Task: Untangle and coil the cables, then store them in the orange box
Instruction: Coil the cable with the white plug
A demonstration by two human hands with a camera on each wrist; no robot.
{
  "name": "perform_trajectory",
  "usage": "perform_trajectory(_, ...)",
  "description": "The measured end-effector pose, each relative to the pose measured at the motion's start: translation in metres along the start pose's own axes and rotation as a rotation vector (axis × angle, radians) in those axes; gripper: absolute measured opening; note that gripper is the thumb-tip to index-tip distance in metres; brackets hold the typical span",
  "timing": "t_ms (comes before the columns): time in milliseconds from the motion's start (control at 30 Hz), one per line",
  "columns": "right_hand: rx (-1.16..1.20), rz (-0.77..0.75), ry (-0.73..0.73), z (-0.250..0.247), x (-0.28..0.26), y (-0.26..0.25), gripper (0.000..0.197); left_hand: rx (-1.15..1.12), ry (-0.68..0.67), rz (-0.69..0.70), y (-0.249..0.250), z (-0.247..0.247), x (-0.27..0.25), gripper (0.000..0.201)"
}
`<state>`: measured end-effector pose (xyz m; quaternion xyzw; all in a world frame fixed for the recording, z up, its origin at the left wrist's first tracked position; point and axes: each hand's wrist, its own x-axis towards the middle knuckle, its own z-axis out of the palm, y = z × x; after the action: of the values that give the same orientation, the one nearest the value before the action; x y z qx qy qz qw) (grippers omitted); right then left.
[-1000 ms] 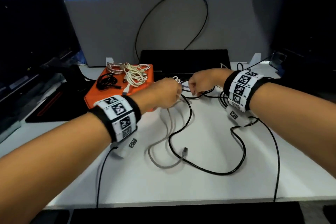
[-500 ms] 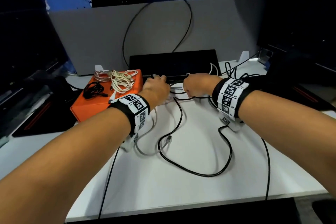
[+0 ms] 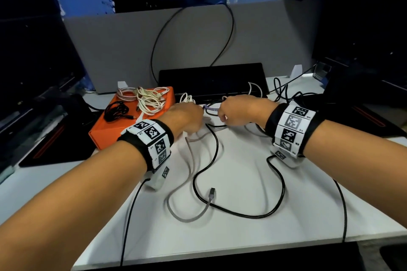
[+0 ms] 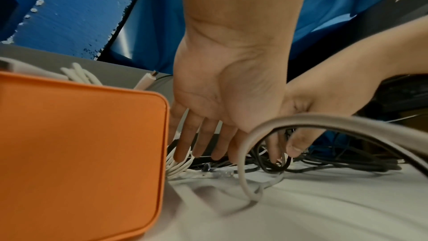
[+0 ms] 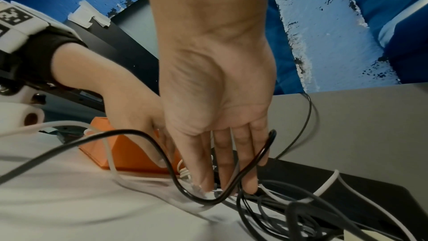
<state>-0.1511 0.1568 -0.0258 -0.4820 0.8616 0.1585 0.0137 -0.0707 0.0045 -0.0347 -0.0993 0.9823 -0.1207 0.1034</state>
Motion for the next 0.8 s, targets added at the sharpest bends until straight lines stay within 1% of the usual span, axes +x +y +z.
perform_trajectory(100, 0.041, 0.01, -0.062, 0.002, -0.008, 0.007, 0.024, -0.029, -0.026, 0.042, -0.004, 0.008, -0.003, 0.036)
perform_trajectory(133, 0.056, 0.021, -0.068, 0.001, -0.011, 0.01, 0.022, -0.051, -0.011, 0.063, -0.006, 0.009, -0.005, 0.035)
perform_trajectory(200, 0.098, 0.019, -0.05, -0.002, -0.016, 0.016, 0.021, -0.115, 0.089, 0.072, -0.014, 0.005, -0.009, 0.028)
perform_trajectory(267, 0.188, -0.008, 0.024, -0.008, -0.021, 0.02, 0.02, -0.24, 0.244, 0.021, -0.027, -0.008, -0.012, 0.027)
perform_trajectory(300, 0.238, -0.02, 0.092, -0.01, -0.022, 0.022, 0.02, -0.318, 0.319, -0.025, -0.034, -0.015, -0.014, 0.027)
perform_trajectory(333, 0.278, -0.026, 0.169, -0.012, -0.024, 0.024, 0.02, -0.386, 0.383, -0.064, -0.039, -0.02, -0.018, 0.027)
perform_trajectory(367, 0.299, -0.021, 0.232, -0.012, -0.023, 0.027, 0.02, -0.437, 0.411, -0.086, -0.042, -0.024, -0.023, 0.024)
perform_trajectory(400, 0.291, -0.016, 0.26, -0.012, -0.024, 0.028, 0.022, -0.481, 0.384, -0.065, -0.041, -0.026, -0.029, 0.019)
perform_trajectory(433, 0.256, -0.009, 0.233, -0.011, -0.025, 0.03, 0.025, -0.513, 0.296, 0.003, -0.035, -0.027, -0.037, 0.019)
perform_trajectory(467, 0.211, -0.003, 0.145, -0.01, -0.027, 0.031, 0.03, -0.529, 0.159, 0.097, -0.025, -0.025, -0.045, 0.025)
perform_trajectory(500, 0.177, -0.002, 0.021, -0.009, -0.028, 0.031, 0.036, -0.509, 0.011, 0.176, -0.015, -0.021, -0.052, 0.034)
perform_trajectory(533, 0.169, 0.002, -0.113, -0.007, -0.03, 0.029, 0.043, -0.443, -0.102, 0.235, -0.003, -0.016, -0.057, 0.046)
perform_trajectory(567, 0.179, 0.006, -0.22, -0.004, -0.032, 0.029, 0.048, -0.346, -0.163, 0.279, 0.007, -0.01, -0.059, 0.057)
perform_trajectory(600, 0.193, 0.008, -0.278, 0.0, -0.033, 0.028, 0.051, -0.245, -0.178, 0.303, 0.017, -0.003, -0.058, 0.062)
perform_trajectory(633, 0.195, 0.014, -0.29, 0.006, -0.032, 0.027, 0.051, -0.179, -0.161, 0.306, 0.025, 0.003, -0.056, 0.063)
perform_trajectory(667, 0.185, 0.021, -0.278, 0.012, -0.033, 0.026, 0.049, -0.164, -0.136, 0.296, 0.032, 0.006, -0.054, 0.061)
perform_trajectory(700, 0.175, 0.023, -0.255, 0.019, -0.033, 0.024, 0.043, -0.195, -0.121, 0.283, 0.037, 0.008, -0.051, 0.058)
perform_trajectory(800, 0.233, -0.003, -0.15, 0.019, -0.039, 0.03, 0.012, -0.287, -0.107, 0.271, 0.047, 0.005, -0.045, 0.041)
